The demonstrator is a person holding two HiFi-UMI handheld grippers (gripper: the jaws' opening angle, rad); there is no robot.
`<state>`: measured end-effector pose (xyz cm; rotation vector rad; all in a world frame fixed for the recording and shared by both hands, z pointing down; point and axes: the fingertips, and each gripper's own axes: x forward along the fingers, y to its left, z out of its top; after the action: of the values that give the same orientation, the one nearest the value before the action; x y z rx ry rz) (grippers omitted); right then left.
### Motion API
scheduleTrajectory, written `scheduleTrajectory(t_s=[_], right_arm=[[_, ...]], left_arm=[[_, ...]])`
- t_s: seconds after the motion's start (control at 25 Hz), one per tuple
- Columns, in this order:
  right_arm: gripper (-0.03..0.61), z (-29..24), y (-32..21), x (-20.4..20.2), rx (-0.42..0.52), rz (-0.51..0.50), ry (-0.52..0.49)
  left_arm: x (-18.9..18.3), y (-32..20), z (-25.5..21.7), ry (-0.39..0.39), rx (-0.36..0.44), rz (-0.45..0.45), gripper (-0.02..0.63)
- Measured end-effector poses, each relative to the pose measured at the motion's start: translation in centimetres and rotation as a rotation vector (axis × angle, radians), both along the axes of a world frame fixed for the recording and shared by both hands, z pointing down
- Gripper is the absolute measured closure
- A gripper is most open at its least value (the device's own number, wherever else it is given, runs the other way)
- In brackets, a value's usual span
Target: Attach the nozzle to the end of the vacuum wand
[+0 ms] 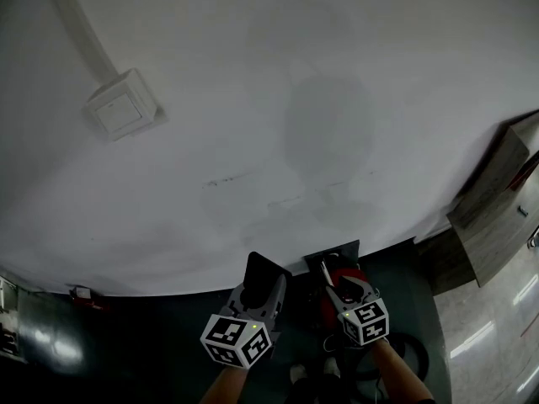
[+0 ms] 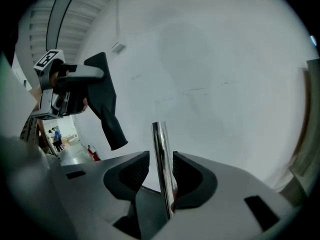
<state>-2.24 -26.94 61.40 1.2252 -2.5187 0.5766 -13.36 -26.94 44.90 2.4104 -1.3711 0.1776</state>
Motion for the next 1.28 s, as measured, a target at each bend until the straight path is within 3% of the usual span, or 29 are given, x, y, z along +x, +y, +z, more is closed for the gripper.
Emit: scheduleTrajectory(t_s=[0.44, 0.84, 1.28], right_arm=[[0.402, 3.7, -2.7, -2.6, 0.026, -0.075, 0.121], [0.403, 4.8, -3.5, -2.9, 0.038, -0.07, 0.141], [0.42, 4.0, -1.8, -2.7, 0.051, -0.07, 0.151]], left_arm=[[-1.1, -0.7, 1.8, -0.007, -0.026, -0.04, 0.529], [-2.0, -1.0, 2.2, -0.002, -0.035, -0.059, 0.529], [-0.6, -1.5, -2.1, 0.006, 0.018, -0.017, 0.529]])
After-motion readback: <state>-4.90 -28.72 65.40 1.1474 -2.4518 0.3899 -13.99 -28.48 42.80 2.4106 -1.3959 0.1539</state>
